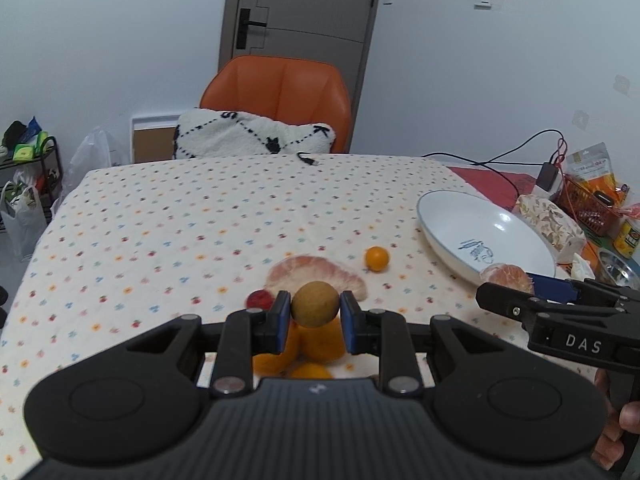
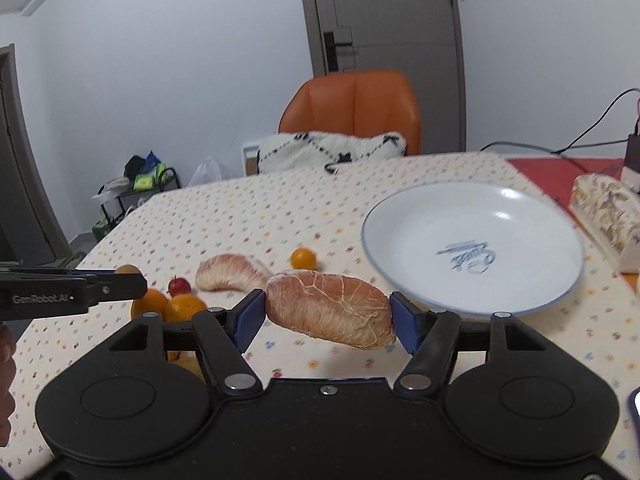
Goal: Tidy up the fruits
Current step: 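Carry the kiwi and pomelo segment over the white bowl and open both grippers, then withdraw both grippers from the bowl back toward the fruit pile, then grasp the large orange with the left gripper while the right gripper grasps a brown kiwi, then carry the orange and kiwi into the white bowl and open both grippers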
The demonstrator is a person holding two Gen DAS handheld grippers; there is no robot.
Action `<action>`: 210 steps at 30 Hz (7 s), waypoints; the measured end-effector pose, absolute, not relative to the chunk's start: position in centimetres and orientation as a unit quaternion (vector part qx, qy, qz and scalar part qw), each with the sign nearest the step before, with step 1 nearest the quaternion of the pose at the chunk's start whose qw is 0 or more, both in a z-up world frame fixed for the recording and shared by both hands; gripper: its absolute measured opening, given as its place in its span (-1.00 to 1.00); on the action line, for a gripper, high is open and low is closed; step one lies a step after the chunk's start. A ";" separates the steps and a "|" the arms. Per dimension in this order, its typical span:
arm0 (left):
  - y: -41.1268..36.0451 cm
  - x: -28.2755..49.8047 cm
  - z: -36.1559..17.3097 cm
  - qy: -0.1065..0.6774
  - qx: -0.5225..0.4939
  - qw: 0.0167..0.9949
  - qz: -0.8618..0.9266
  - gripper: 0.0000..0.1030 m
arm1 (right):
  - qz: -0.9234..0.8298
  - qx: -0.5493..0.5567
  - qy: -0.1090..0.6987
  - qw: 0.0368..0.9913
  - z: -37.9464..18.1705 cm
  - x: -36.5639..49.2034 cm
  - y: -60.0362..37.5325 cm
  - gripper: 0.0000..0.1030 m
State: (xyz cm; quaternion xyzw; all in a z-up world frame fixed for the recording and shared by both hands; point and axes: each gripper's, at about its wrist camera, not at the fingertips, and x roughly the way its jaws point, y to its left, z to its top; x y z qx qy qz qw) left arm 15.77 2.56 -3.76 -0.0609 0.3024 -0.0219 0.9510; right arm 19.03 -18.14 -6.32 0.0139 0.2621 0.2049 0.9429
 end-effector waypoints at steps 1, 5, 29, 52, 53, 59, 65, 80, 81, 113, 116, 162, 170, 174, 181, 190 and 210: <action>2.2 15.9 -3.7 0.302 -0.059 0.951 -0.024 -0.52 | 0.204 0.014 0.260 0.944 -6.2 19.0 -18.4 0.25; 0.7 16.7 -3.4 0.301 -0.052 0.952 -0.036 -0.52 | 0.191 0.010 0.248 0.950 -5.9 19.0 -19.5 0.25; -7.1 22.3 -3.1 0.315 -0.010 0.945 -0.088 -0.52 | 0.129 0.028 0.239 0.962 -6.6 23.7 -25.3 0.25; -13.0 24.8 -2.6 0.301 0.027 0.947 -0.109 -0.45 | 0.119 0.069 0.225 0.965 -6.7 21.5 -30.0 0.78; -13.0 24.8 -2.5 0.302 0.023 0.946 -0.112 -0.44 | 0.116 0.070 0.224 0.965 -6.8 21.3 -30.2 0.78; -12.3 23.7 -2.2 0.297 0.014 0.949 -0.108 0.09 | 0.108 0.080 0.232 0.964 -6.9 20.7 -31.0 0.78; -10.7 22.1 -2.2 0.287 0.016 0.953 -0.092 0.64 | 0.112 0.094 0.230 0.962 -6.9 20.1 -30.7 0.84; -5.7 18.0 -1.4 0.284 -0.013 0.958 -0.039 0.78 | 0.118 0.116 0.239 0.957 -6.4 18.8 -28.8 1.00; -5.3 17.7 -1.3 0.283 -0.019 0.958 -0.035 0.78 | 0.121 0.118 0.241 0.956 -6.2 18.7 -28.7 1.00; 3.1 7.1 -0.2 0.276 -0.076 0.958 0.023 0.79 | 0.208 0.047 0.252 0.944 -2.3 11.5 -22.3 1.00; 3.8 6.9 -0.8 0.277 -0.081 0.957 0.022 0.78 | 0.211 0.042 0.254 0.943 -2.5 11.4 -21.8 1.00; 7.4 13.7 -6.9 0.324 -0.107 0.940 0.000 0.10 | 0.321 0.027 0.337 0.885 -9.7 17.0 -11.6 0.07; 6.9 15.3 -7.4 0.327 -0.106 0.939 -0.006 0.10 | 0.326 0.045 0.340 0.881 -10.0 17.9 -12.3 -0.45; 6.9 15.6 -7.7 0.324 -0.124 0.938 -0.014 -0.04 | 0.329 0.046 0.338 0.881 -9.7 17.9 -12.6 -0.49; 6.7 15.9 -8.1 0.324 -0.132 0.937 -0.014 -0.24 | 0.320 0.046 0.334 0.886 -9.6 17.9 -13.1 -0.51; 5.8 15.1 -6.2 0.301 -0.123 0.945 -0.020 -0.25 | 0.297 0.057 0.325 0.896 -9.5 18.0 -15.0 -0.51; 0.1 17.5 -4.3 0.294 -0.092 0.948 -0.086 -0.25 | 0.221 0.082 0.284 0.929 -7.7 19.6 -21.1 -0.51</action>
